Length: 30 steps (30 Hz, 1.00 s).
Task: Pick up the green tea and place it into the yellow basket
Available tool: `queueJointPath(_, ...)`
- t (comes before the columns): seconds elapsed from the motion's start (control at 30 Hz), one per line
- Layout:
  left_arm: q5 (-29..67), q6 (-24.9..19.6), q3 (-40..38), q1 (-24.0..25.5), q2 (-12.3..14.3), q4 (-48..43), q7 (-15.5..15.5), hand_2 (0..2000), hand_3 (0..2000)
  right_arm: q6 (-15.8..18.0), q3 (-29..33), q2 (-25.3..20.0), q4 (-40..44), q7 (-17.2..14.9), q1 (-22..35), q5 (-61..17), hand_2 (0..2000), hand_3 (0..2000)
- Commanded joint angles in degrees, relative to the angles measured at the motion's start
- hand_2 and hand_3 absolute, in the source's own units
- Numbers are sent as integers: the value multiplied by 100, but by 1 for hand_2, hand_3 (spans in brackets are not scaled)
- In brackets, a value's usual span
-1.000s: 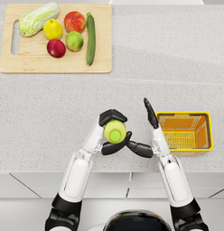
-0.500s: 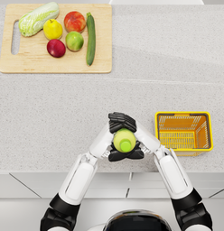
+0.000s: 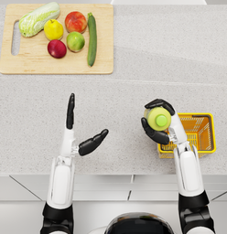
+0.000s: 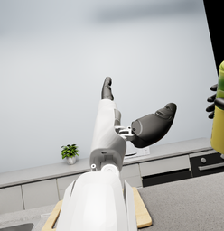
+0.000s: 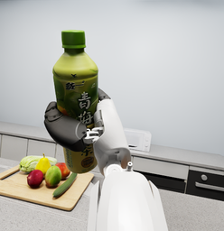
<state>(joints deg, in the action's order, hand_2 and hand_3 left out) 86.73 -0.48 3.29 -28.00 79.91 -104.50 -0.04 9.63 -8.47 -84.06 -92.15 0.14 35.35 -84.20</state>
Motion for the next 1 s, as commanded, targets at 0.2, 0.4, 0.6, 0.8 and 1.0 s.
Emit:
queueJointPath(0.2, -3, 42, -1219, 252, 46, 547, 4, 0, 0, -169, 1425, -24, 62, -18, -693, 3, 2000, 2000)
queueJointPath(0.4, -3, 47, -1032, 350, 71, 674, 4, 0, 0, -346, 1605, -75, 34, -1460, -1227, 4, 2000, 2000)
queueJointPath(0.6, -2, 48, -959, 141, 64, 791, 4, 0, 0, -348, 1696, -56, -149, -1946, -1186, 5, 0, 1020)
queueJointPath(0.8, -2, 48, -830, -953, -3, 1313, 4, 0, 0, -869, 1293, 155, -584, -277, -246, 7, 0, 0)
queueJointPath(1.0, -2, 48, -1343, -885, 2, 1351, 4, 0, 0, -950, 1836, 152, -151, -50, -179, 7, 0, 0)
